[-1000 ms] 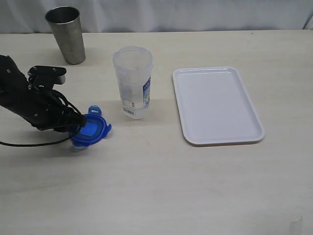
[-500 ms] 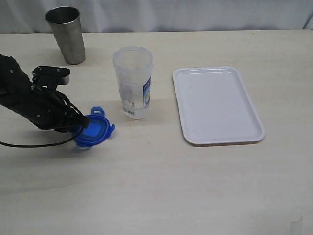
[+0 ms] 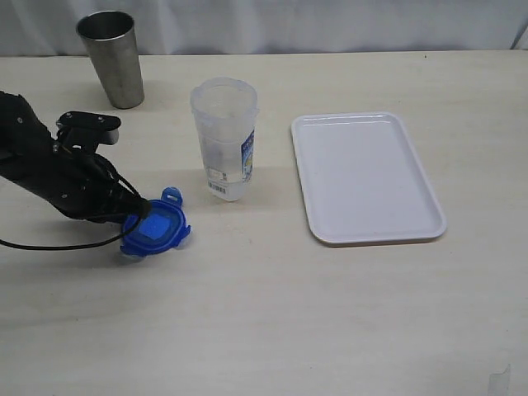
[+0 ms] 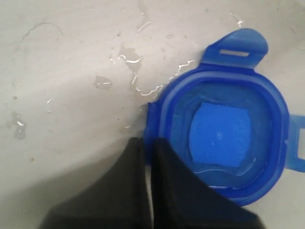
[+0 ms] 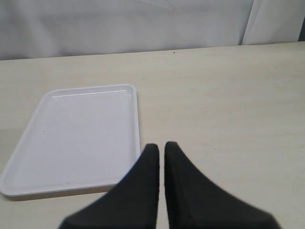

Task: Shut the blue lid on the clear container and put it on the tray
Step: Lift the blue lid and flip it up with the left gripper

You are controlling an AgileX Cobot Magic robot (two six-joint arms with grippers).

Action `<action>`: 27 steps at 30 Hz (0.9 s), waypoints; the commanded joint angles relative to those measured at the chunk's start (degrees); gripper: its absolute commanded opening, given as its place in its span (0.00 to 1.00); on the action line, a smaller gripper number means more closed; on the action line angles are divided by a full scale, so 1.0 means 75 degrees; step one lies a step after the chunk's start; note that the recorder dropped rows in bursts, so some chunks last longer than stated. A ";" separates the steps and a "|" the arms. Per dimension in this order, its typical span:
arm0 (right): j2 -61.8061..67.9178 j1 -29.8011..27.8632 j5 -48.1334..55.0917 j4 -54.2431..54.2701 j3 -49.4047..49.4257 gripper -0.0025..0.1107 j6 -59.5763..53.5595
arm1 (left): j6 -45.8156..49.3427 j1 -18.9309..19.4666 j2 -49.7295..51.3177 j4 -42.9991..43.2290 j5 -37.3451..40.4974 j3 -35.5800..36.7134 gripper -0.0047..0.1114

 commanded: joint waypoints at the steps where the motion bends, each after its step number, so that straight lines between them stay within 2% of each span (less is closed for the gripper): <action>1: -0.0011 -0.0030 -0.0020 -0.0066 0.0016 0.06 -0.0063 | 0.0025 -0.0035 -0.0074 0.0090 -0.0229 -0.0068 0.04; 6: -0.0011 -0.0030 -0.0020 -0.0066 0.0016 0.06 -0.0063 | 0.0025 -0.0035 -0.0191 0.0199 -0.0278 -0.0068 0.04; 16: -0.0011 -0.0030 -0.0020 -0.0066 0.0016 0.06 -0.0063 | 0.0025 -0.0035 -0.1672 0.0402 -0.0336 -0.0068 0.04; 27: -0.0011 -0.0030 -0.0020 -0.0066 0.0016 0.06 -0.0063 | 0.0230 -0.0035 -0.2236 0.0786 -0.1807 -0.0084 0.04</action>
